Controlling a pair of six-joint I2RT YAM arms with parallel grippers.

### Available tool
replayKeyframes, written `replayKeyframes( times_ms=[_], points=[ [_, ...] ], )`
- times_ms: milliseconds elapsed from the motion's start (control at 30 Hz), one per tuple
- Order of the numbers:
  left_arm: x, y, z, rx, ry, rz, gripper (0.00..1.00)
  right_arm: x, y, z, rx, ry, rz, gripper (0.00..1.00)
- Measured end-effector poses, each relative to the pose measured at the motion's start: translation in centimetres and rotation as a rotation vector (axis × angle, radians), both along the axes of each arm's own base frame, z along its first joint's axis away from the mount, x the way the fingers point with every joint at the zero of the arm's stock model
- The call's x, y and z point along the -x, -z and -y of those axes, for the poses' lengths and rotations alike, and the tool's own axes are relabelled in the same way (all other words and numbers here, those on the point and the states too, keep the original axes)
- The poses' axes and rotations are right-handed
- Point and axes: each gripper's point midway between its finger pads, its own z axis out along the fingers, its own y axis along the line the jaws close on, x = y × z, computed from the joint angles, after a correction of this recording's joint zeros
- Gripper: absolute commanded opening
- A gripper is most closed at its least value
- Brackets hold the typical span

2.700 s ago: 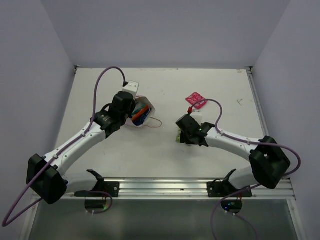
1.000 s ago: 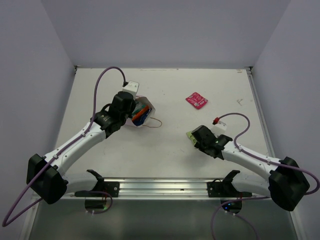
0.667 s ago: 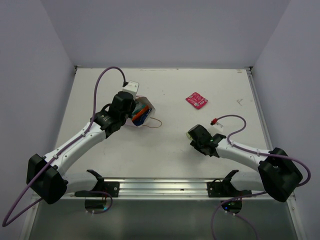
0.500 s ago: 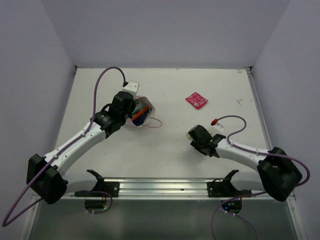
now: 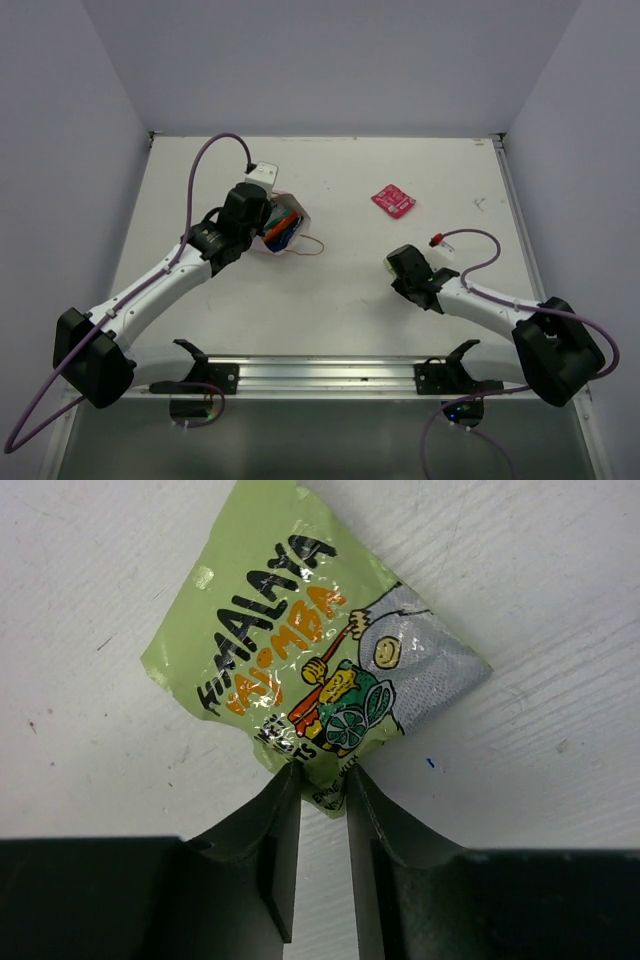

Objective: Place the snacks into the paper bag
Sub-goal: Pick up the snack from the center of the board.

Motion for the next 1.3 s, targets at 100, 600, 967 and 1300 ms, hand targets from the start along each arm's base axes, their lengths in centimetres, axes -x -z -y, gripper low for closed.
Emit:
replayKeyframes(
  times_ms=[100,600,967,1300],
  points=[
    [0.0,0.0,0.0,0.000,0.000,0.000,0.00,-0.1,0.1,0.2,0.012,-0.012,-0.015,0.13],
    [0.0,0.0,0.0,-0.001,0.000,0.000,0.00,-0.6,-0.1,0.0,0.129,-0.181,-0.084,0.00],
    [0.0,0.0,0.0,0.000,-0.001,0.000,0.00,-0.1,-2.1,-3.1,0.095,-0.508,-0.065,0.00],
    [0.0,0.0,0.0,0.000,0.000,0.000,0.00,0.3,-2.4,-6.6,0.078,-0.722,-0.034,0.00]
  ],
)
